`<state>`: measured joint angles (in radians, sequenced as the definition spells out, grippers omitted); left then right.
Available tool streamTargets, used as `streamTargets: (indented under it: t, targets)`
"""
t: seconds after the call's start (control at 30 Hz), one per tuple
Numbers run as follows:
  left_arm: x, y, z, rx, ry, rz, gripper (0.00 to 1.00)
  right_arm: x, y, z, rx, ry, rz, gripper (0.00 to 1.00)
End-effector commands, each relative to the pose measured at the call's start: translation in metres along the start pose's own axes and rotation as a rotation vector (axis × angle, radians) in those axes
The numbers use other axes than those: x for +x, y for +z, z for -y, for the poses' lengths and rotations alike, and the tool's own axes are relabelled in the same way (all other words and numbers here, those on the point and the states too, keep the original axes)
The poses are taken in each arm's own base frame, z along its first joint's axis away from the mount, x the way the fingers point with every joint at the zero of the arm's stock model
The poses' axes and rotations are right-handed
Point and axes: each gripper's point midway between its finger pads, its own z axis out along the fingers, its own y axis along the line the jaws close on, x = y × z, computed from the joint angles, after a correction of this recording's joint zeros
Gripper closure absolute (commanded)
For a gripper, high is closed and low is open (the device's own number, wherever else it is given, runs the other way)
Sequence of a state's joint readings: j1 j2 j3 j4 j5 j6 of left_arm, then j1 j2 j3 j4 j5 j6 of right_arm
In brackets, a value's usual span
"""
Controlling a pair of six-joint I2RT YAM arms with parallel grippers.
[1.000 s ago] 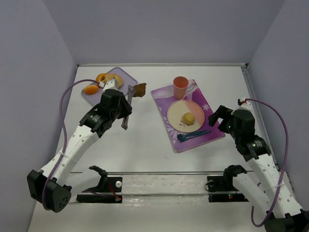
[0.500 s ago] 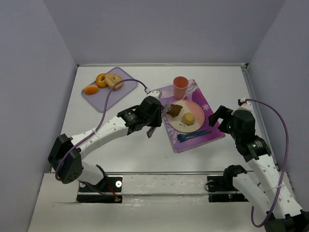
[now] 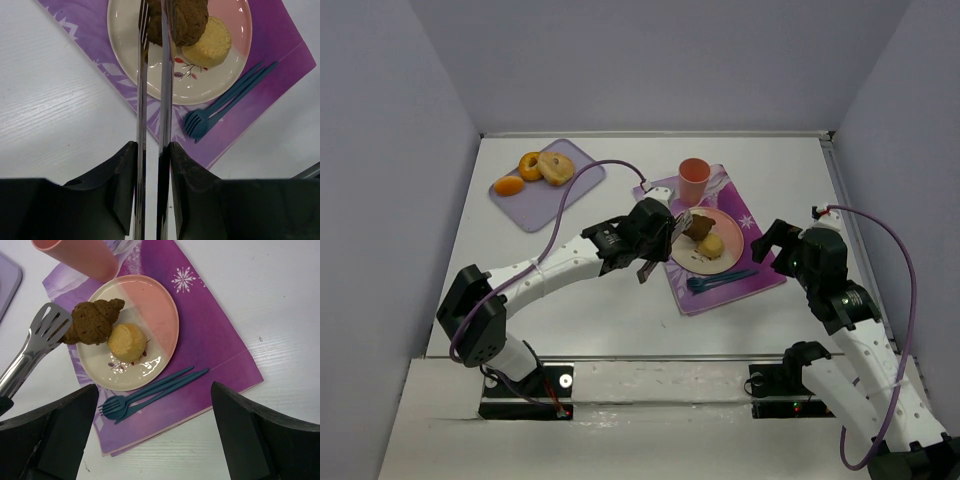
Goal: Place the bread
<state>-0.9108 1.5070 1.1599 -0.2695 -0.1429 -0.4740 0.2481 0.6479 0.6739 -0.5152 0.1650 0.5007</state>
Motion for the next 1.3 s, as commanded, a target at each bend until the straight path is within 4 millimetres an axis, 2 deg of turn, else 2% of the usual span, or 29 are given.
streamTargets:
  t: [0.0, 0.23, 0.5, 0.6, 0.8, 0.93, 0.97, 1.03, 1.13, 1.23, 1.27]
  targets:
    - [-0.026, -0.008, 0.014, 0.035, 0.010, 0.074, 0.57, -0.013, -0.002, -0.006, -0.023, -0.002, 0.053, 0.00]
    - [-0.026, -0.009, 0.010, 0.009, 0.003, 0.069, 0.38, -0.014, -0.003, -0.006, -0.024, -0.002, 0.058, 0.00]
    - [-0.032, -0.014, 0.009, -0.005, -0.011, 0.084, 0.42, -0.014, -0.002, -0.006, -0.025, 0.000, 0.057, 0.00]
    - [-0.041, -0.023, 0.002, -0.050, -0.028, 0.115, 0.42, -0.014, -0.002, -0.006, -0.024, -0.002, 0.056, 0.00]
    - [-0.060, -0.049, -0.031, -0.221, -0.113, 0.215, 0.40, -0.013, -0.002, -0.005, -0.020, 0.000, 0.057, 0.00]
    - [-0.062, -0.062, -0.072, -0.381, -0.210, 0.271, 0.38, -0.014, -0.002, -0.004, -0.017, 0.002, 0.062, 0.00]
    - [-0.052, -0.061, -0.086, -0.421, -0.227, 0.254, 0.38, -0.014, -0.003, -0.005, -0.020, 0.002, 0.063, 0.00]
    - [-0.049, -0.063, -0.113, -0.483, -0.318, 0.270, 0.38, -0.014, -0.003, -0.005, -0.020, 0.004, 0.063, 0.00]
    - [-0.022, -0.052, -0.149, -0.561, -0.379, 0.253, 0.36, -0.014, -0.002, -0.005, -0.019, 0.002, 0.061, 0.00]
    - [-0.007, -0.040, -0.161, -0.570, -0.385, 0.234, 0.35, -0.014, -0.002, -0.004, -0.014, 0.000, 0.060, 0.00]
    - [0.005, -0.030, -0.168, -0.580, -0.381, 0.205, 0.35, -0.014, -0.002, -0.004, -0.015, 0.000, 0.061, 0.00]
